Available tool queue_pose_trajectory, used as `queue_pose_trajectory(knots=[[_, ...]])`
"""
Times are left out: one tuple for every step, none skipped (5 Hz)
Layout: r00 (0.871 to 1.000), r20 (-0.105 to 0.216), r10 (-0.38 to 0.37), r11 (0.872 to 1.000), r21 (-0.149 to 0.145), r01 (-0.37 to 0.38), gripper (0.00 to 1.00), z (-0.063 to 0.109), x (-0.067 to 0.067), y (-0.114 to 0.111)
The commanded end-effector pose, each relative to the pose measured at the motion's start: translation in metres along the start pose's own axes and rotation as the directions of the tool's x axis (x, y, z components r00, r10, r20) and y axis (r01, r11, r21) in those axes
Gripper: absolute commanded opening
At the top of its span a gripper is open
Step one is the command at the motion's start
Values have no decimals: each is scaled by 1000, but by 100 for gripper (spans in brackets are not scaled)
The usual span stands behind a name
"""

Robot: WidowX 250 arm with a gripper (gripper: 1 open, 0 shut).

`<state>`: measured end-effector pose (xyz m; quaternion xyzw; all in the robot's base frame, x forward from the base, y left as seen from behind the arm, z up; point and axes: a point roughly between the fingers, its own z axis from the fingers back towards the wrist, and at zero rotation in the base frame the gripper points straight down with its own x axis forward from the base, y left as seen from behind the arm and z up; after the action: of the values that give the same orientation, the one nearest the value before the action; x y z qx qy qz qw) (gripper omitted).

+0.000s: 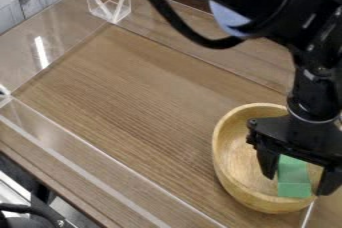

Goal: Put green object into wooden bowl

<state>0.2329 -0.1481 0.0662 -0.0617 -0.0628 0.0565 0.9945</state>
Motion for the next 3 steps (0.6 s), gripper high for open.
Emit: queue_pose_trajectory(knots=[[998, 43, -48, 998, -47, 50, 100, 18, 6, -12], [995, 46, -89, 994, -57, 92, 100, 24, 6, -16], [997, 72, 9, 999, -50, -6, 100, 27, 9, -14]])
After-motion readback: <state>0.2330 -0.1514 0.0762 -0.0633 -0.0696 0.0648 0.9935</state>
